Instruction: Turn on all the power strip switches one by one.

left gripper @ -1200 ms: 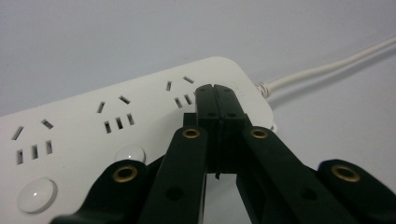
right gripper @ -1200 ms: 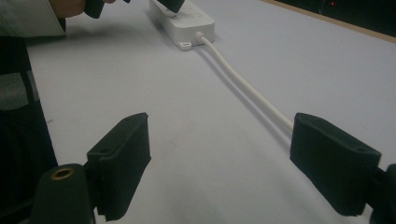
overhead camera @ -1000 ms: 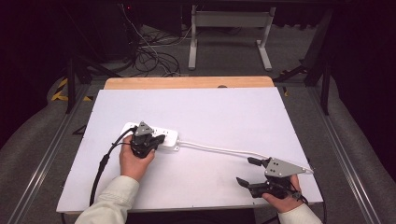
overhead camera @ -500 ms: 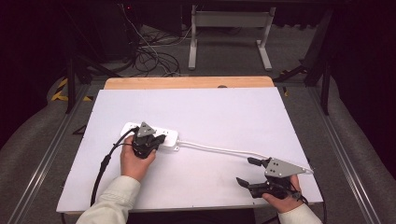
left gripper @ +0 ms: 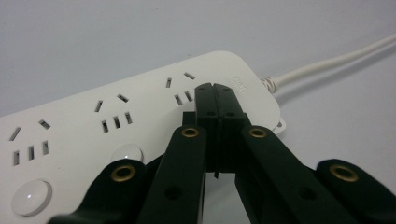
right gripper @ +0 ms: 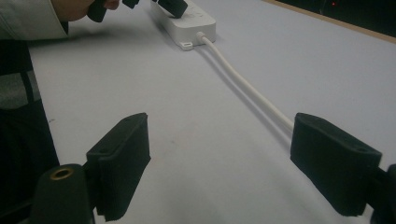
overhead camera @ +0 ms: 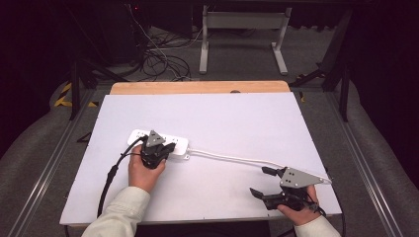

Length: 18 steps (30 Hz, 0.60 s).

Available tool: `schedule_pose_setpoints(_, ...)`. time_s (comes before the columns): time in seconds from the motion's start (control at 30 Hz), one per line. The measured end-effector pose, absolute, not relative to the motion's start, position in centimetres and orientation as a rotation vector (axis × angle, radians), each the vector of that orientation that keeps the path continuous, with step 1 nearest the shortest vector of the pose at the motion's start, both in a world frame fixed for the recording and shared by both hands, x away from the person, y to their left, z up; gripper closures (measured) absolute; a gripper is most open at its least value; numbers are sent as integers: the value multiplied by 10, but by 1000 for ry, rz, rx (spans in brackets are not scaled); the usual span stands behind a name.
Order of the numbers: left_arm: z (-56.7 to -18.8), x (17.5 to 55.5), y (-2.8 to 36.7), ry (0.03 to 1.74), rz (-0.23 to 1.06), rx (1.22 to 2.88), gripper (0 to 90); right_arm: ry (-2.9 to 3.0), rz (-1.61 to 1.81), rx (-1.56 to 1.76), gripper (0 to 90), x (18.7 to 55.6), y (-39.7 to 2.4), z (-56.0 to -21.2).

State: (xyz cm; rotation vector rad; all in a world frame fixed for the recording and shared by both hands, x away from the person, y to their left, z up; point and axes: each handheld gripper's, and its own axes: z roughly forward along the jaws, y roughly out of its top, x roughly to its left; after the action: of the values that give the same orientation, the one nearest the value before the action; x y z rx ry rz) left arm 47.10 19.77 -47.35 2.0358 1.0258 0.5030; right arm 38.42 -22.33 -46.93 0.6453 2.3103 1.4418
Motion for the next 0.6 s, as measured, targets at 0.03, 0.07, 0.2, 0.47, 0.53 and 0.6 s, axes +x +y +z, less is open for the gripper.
schedule_pose_setpoints(0.03,-474,471,198,1033,491,2021,900,2310,1442,645,201,384,-223,-469)
schedule_pose_setpoints(0.07,-475,471,198,1032,487,2018,900,2310,1442,645,201,384,-223,-469)
schedule_pose_setpoints(0.2,-475,471,198,1043,474,2008,900,2313,1441,648,201,384,-223,-469)
schedule_pose_setpoints(0.47,-477,472,199,1062,465,2001,900,2314,1436,647,201,384,-222,-470)
schedule_pose_setpoints(0.53,-476,472,199,1071,454,1996,900,2315,1436,646,201,384,-222,-470)
schedule_pose_setpoints(0.6,-476,472,199,1074,445,1996,900,2316,1436,646,201,384,-222,-470)
